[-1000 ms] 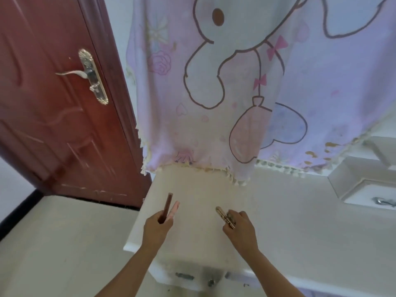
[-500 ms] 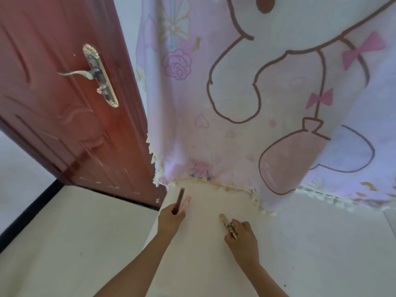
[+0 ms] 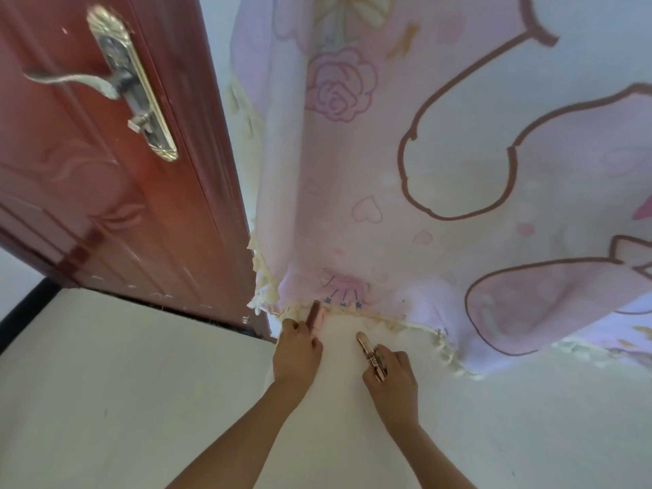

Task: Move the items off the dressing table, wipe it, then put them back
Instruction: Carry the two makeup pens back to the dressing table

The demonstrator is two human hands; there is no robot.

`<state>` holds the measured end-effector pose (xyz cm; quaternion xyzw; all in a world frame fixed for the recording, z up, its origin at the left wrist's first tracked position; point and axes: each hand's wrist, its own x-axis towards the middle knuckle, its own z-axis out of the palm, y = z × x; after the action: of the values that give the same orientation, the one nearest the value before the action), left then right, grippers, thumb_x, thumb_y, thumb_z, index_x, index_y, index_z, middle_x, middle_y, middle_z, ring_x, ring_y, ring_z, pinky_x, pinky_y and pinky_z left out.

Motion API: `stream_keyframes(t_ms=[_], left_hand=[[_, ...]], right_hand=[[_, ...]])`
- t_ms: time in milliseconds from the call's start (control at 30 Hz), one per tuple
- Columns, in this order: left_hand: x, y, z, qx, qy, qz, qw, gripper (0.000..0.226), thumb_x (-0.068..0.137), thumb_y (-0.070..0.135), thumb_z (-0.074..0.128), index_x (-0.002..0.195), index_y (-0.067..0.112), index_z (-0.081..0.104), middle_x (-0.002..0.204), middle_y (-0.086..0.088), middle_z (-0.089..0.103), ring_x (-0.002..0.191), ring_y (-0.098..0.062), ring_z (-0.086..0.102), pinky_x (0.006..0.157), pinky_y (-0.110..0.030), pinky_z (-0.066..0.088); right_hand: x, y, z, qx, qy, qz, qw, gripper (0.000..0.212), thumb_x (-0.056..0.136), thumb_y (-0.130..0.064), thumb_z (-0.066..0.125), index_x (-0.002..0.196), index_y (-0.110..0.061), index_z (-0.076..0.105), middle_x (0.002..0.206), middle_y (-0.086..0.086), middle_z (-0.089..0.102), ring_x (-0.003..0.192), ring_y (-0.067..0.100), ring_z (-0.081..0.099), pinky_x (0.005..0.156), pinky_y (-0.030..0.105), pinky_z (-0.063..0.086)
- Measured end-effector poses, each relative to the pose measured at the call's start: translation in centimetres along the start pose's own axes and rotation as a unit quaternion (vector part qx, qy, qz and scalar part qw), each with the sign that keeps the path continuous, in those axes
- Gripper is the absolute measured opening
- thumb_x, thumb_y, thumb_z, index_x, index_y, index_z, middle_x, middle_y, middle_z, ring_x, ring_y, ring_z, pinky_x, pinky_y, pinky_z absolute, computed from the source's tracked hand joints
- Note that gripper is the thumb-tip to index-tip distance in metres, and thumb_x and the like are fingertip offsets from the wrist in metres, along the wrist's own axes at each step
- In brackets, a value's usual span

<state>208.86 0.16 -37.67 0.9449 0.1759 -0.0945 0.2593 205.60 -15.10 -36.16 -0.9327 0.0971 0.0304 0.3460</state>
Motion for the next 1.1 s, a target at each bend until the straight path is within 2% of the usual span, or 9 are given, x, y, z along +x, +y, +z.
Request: stream_keyframes(t_ms=[167, 267, 333, 467, 667, 800, 900, 1000, 1100], left_hand=[[0.4, -0.3, 0.2, 0.068, 0.003, 0.031, 0.997, 0.031, 0.092, 0.026, 0.039, 0.113, 0.005, 0.051, 0.119, -0.007, 0.041, 0.108, -0.02, 0.046, 0.074, -0.026, 0.046], [0.6, -0.5, 0.0, 0.093, -0.001, 0.043, 0.995, 0.034, 0.092, 0.029, 0.037, 0.113, 0.007, 0.052, 0.118, -0.005, 0.042, 0.108, -0.019, 0.044, 0.07, -0.027, 0.044], [0.7, -0.9, -0.2, 0.106, -0.007, 0.061, 0.992, 0.035, 0.092, 0.03, 0.036, 0.112, 0.007, 0.052, 0.117, -0.005, 0.044, 0.107, -0.02, 0.044, 0.074, -0.027, 0.044], [0.8, -1.9, -0.1, 0.064, -0.036, 0.101, 0.992, 0.035, 0.093, 0.03, 0.036, 0.112, 0.007, 0.052, 0.119, -0.006, 0.043, 0.108, -0.019, 0.045, 0.08, -0.027, 0.044], [1.3, -2.6, -0.5, -0.017, -0.042, 0.132, 0.99, 0.03, 0.095, 0.026, 0.036, 0.107, 0.005, 0.054, 0.122, -0.006, 0.044, 0.097, -0.02, 0.054, 0.079, -0.025, 0.042], [1.4, -2.8, -0.5, -0.055, -0.04, 0.147, 0.987, 0.029, 0.094, 0.023, 0.038, 0.11, 0.005, 0.054, 0.122, -0.005, 0.044, 0.093, -0.02, 0.056, 0.075, -0.02, 0.037], [1.1, -2.7, -0.4, -0.069, -0.04, 0.162, 0.984, 0.03, 0.094, 0.024, 0.039, 0.114, 0.008, 0.055, 0.121, -0.005, 0.046, 0.098, -0.019, 0.054, 0.079, -0.023, 0.041], [1.1, -2.7, -0.3, -0.061, -0.027, 0.166, 0.984, 0.031, 0.094, 0.026, 0.039, 0.116, 0.012, 0.056, 0.118, -0.004, 0.049, 0.106, -0.017, 0.048, 0.083, -0.024, 0.042], [1.4, -3.0, -0.4, -0.039, -0.007, 0.171, 0.985, 0.029, 0.093, 0.026, 0.038, 0.109, 0.012, 0.057, 0.111, -0.003, 0.054, 0.107, -0.019, 0.045, 0.083, -0.024, 0.036]], right_hand=[[1.6, -1.6, 1.3, -0.023, -0.025, 0.004, 0.999, 0.034, 0.08, -0.008, 0.057, 0.114, -0.009, 0.058, 0.096, 0.008, 0.049, 0.083, 0.028, 0.055, 0.07, 0.027, 0.041], [2.6, -2.6, 2.2, -0.02, -0.033, 0.026, 0.999, 0.035, 0.083, -0.011, 0.055, 0.118, -0.01, 0.056, 0.097, 0.006, 0.047, 0.086, 0.027, 0.055, 0.07, 0.025, 0.038], [3.2, -3.3, 2.9, -0.021, -0.036, 0.045, 0.998, 0.033, 0.084, -0.013, 0.054, 0.117, -0.01, 0.055, 0.096, 0.005, 0.045, 0.087, 0.027, 0.054, 0.071, 0.026, 0.036], [3.7, -4.3, 4.4, -0.03, -0.057, 0.044, 0.997, 0.024, 0.084, -0.011, 0.054, 0.108, -0.005, 0.056, 0.1, 0.009, 0.051, 0.091, 0.029, 0.054, 0.082, 0.032, 0.043], [3.8, -4.3, 4.6, -0.016, -0.071, 0.009, 0.997, 0.033, 0.086, -0.012, 0.055, 0.119, -0.01, 0.053, 0.114, 0.008, 0.053, 0.091, 0.023, 0.055, 0.074, 0.026, 0.038], [4.3, -3.7, 3.4, -0.07, -0.073, -0.021, 0.995, 0.039, 0.089, -0.013, 0.048, 0.128, -0.015, 0.048, 0.127, 0.003, 0.053, 0.113, 0.024, 0.05, 0.089, 0.03, 0.039], [4.0, -3.7, 3.1, -0.116, -0.093, -0.059, 0.987, 0.036, 0.087, -0.009, 0.048, 0.123, -0.013, 0.053, 0.122, 0.006, 0.058, 0.113, 0.025, 0.051, 0.093, 0.032, 0.039], [3.4, -3.5, 2.6, -0.121, -0.063, -0.076, 0.988, 0.037, 0.085, -0.006, 0.051, 0.121, -0.01, 0.055, 0.121, 0.008, 0.059, 0.111, 0.028, 0.052, 0.093, 0.034, 0.039], [2.7, -2.9, 1.9, -0.144, -0.023, -0.086, 0.986, 0.037, 0.085, -0.007, 0.052, 0.122, -0.011, 0.055, 0.119, 0.008, 0.058, 0.108, 0.028, 0.051, 0.091, 0.035, 0.038]])
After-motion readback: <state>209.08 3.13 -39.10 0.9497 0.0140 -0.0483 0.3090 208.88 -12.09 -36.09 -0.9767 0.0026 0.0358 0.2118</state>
